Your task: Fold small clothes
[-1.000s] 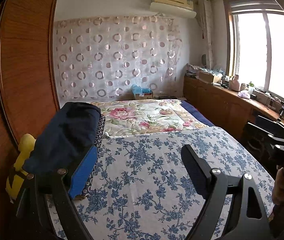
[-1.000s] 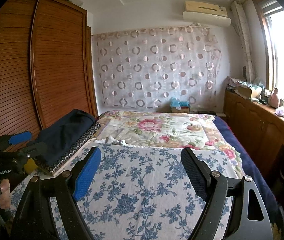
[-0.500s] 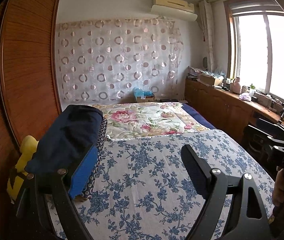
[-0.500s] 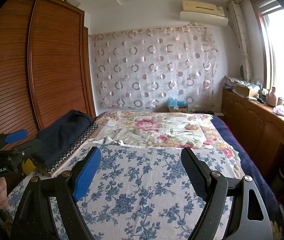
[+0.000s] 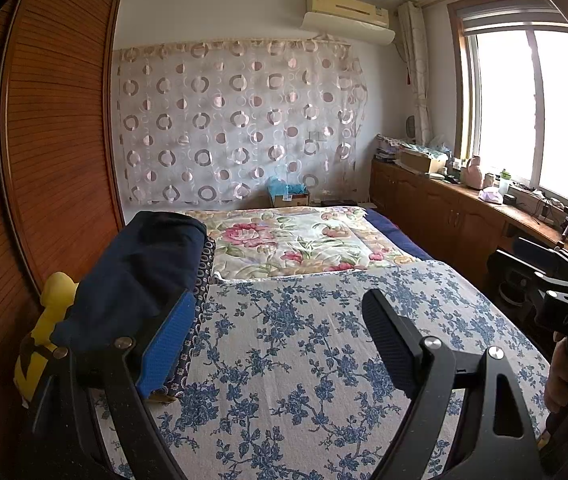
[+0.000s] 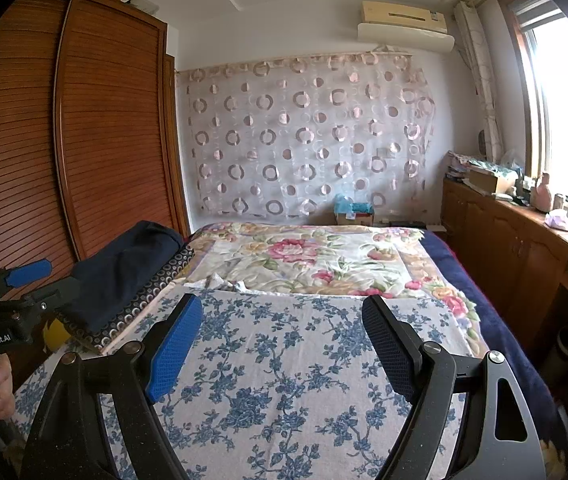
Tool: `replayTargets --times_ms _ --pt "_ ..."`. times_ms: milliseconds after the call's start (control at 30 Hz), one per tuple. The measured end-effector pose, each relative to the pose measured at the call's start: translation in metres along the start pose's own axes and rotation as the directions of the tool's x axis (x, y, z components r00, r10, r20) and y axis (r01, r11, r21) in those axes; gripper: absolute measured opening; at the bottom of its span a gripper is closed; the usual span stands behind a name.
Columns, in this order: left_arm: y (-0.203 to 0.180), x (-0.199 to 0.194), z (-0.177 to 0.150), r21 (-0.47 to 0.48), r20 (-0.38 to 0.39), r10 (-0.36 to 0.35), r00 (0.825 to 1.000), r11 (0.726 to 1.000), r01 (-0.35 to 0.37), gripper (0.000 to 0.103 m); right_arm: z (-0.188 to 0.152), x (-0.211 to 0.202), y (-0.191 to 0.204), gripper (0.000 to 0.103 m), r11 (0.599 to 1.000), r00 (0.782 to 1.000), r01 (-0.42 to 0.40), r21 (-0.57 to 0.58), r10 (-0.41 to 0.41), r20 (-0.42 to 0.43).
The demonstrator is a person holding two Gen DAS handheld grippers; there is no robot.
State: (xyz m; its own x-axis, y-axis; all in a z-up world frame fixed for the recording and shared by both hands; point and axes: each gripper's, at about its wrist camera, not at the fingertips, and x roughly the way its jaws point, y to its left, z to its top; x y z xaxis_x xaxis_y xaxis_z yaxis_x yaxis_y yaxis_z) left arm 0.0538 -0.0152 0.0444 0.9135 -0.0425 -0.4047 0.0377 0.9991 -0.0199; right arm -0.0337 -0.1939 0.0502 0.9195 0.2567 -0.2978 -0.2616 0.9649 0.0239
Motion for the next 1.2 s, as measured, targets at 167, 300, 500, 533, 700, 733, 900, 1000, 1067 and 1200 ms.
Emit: replayTargets --times_ms 167,300,500,533,700,733,900,1000,1067,1200 --pt "0.0006 -0.0021 0.0047 -0.001 0.004 0.003 1.0 1.0 -0.003 0.086 0.0 -0.0004 -0.0026 0.084 1.0 1.0 0.002 0.001 -0.002 0.003" --pt "0.0008 -0.0018 0.0038 -0.001 0.003 0.003 1.0 1.0 -0.003 0.086 -0.0012 0.0001 -0.0045 0.084 1.0 1.0 0.002 0.002 -0.002 0.003" --pt "0.0008 -0.0016 0.0031 -0.001 0.005 0.002 1.0 1.0 -0.002 0.086 -0.001 0.0 -0.0065 0.084 1.0 1.0 0.0 0.002 0.0 0.003" --pt "0.0007 -0.0016 0.0029 -0.001 0.004 0.003 1.0 1.0 -0.003 0.086 -0.0011 0.0001 -0.0067 0.084 1.0 1.0 0.0 0.002 0.0 0.003" --pt "0.0008 -0.0015 0.0023 -0.001 0.004 0.003 1.0 1.0 -0.003 0.086 -0.0012 0.0 -0.0075 0.084 1.0 1.0 0.0 0.002 0.0 0.003" --pt "0.0007 -0.0014 0.0022 -0.001 0.005 0.003 1.0 1.0 -0.003 0.086 -0.0012 0.0 -0.0079 0.084 1.0 1.0 -0.001 0.001 0.001 0.003" --pt "0.0007 -0.0014 0.0025 -0.002 0.005 0.003 1.0 1.0 -0.003 0.086 -0.0011 -0.0001 -0.0083 0.084 1.0 1.0 -0.001 0.001 0.001 0.003" --pt "0.0009 -0.0012 0.0015 -0.002 0.006 0.003 1.0 1.0 -0.003 0.086 -0.0009 -0.0003 -0.0088 0.084 1.0 1.0 -0.001 0.001 0.001 0.004" --pt "0.0009 -0.0012 0.0014 -0.001 0.006 0.003 1.0 1.0 -0.003 0.086 -0.001 -0.0003 -0.0091 0.084 1.0 1.0 -0.002 0.001 0.002 0.003" --pt "0.0009 -0.0011 0.001 -0.001 0.006 0.003 1.0 1.0 -0.003 0.086 -0.0012 -0.0003 -0.0094 0.084 1.0 1.0 -0.003 0.001 0.003 0.004"
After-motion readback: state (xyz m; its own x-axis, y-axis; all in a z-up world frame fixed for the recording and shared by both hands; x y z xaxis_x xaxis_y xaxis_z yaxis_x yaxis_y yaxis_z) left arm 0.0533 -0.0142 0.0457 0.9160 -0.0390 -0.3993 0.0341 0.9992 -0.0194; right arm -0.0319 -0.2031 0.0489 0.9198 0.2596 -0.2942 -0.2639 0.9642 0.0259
